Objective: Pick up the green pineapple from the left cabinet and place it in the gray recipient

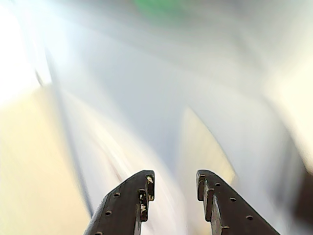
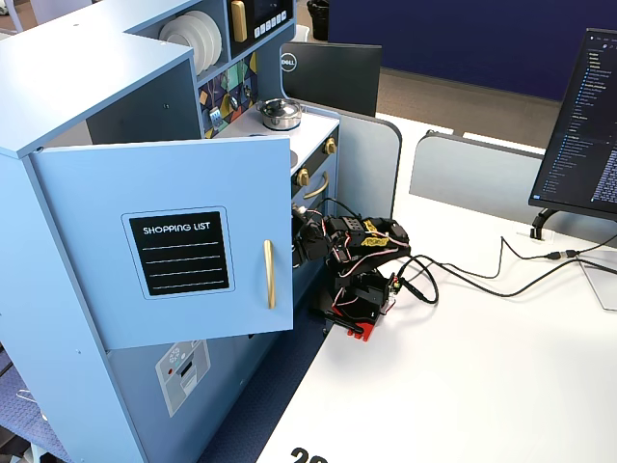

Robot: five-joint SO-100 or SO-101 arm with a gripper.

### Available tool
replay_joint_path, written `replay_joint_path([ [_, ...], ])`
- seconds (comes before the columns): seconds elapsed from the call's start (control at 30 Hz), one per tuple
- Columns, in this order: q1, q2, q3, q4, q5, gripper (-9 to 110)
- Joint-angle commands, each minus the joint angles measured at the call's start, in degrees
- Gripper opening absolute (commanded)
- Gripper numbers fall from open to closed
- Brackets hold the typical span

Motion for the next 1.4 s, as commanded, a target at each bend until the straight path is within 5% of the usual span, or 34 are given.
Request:
replay_joint_path([
  [0.0, -3.16, -4.75, -7.29, -9.40, -1.49, 0],
  [0.57, 2.37, -27.51, -20.04, -24.26, 3.08, 41],
  [1.37, 3.60, -52.91, -33.31, -37.53, 6.06, 48],
])
